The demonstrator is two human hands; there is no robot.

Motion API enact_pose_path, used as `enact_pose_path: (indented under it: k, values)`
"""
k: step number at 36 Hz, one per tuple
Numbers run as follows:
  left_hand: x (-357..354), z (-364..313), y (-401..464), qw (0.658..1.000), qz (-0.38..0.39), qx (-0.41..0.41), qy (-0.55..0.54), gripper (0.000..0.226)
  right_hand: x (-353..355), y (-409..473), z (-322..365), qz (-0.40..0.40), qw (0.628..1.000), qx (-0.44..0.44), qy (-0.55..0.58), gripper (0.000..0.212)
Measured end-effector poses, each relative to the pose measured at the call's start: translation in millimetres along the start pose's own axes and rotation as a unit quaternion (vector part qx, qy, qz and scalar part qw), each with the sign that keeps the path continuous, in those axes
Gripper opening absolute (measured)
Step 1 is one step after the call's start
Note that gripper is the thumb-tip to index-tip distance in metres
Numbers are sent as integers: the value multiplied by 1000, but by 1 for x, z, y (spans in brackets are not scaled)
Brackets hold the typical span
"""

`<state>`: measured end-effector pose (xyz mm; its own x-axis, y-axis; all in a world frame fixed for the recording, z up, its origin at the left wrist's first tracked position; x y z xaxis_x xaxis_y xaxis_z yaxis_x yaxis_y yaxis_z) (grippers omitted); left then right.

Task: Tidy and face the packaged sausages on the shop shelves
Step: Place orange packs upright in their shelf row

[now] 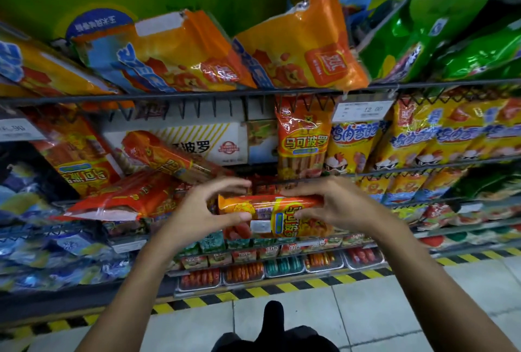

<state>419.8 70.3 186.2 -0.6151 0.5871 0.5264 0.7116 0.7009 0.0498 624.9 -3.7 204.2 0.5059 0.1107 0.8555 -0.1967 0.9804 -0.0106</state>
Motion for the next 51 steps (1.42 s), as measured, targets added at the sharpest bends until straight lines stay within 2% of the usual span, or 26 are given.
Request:
enact_pose_path:
  k: [2,5,8,10,13,15,17,19,22,25,27,29,31,34,36,39,44,49,51]
  values:
    - [-22,-1,9,992,89,16,86,56,-4,3,6,28,999,2,-16,55]
    - [-54,10,14,955,229,79,171,54,-10,8,16,52,998,9,-34,55]
    - [-65,13,20,920,253,69,293,42,-20,11,23,74,996,14,-45,55]
    - [-68,17,21,920,244,62,301,42,-24,11,21,77,996,14,-48,55]
    - [-67,30,16,949,224,72,209,45,-21,10,13,49,998,5,-49,54]
    - [-68,36,9,972,207,87,74,35,-14,9,7,-18,998,23,-47,53]
    - [-72,42,2,978,175,108,-39,29,-5,5,5,-116,991,57,-32,57]
    - [-74,50,-5,978,130,125,-106,31,4,-5,1,-212,975,60,14,63]
    - [-73,58,-13,975,83,141,-152,34,0,-28,-18,-302,940,-25,158,70]
    - [-69,60,-17,973,43,151,-170,34,-33,-42,-45,-309,868,-134,365,70]
    - [-68,62,-20,971,20,160,-178,33,-62,-38,-50,-248,815,-173,495,64]
    - [-68,66,-24,965,-4,176,-197,31,-85,-29,-46,-164,803,-183,543,55]
    - [-69,68,-26,958,-15,188,-214,31,-92,-23,-37,-120,809,-175,548,43]
    - [-68,66,-25,955,-14,192,-224,43,-86,-16,-27,-126,830,-139,525,30]
    - [-64,64,-23,956,-10,191,-221,51,-82,-13,-25,-138,839,-128,511,30]
    - [-55,58,-18,963,-18,180,-201,41,-73,-9,-22,-156,843,-110,502,31]
    - [-32,42,-10,965,-81,139,-207,53,-46,-3,-6,-182,872,-46,451,35]
    - [-7,15,2,977,-137,64,-150,47,-14,9,13,-187,913,26,363,23]
    - [3,6,7,975,-158,43,-151,43,-3,14,18,-195,919,41,341,27]
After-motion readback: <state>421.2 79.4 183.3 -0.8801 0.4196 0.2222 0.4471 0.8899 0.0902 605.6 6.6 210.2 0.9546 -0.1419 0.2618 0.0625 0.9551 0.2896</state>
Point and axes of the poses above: each hand's wrist, its own y-axis towards the middle knuckle, its own x-axis out of the back of the hand, z = x × y, the point moved 9 cm from there along y, towards the middle knuckle, and after that the axes turned 5 degrees about y, right-handed, at the moved point
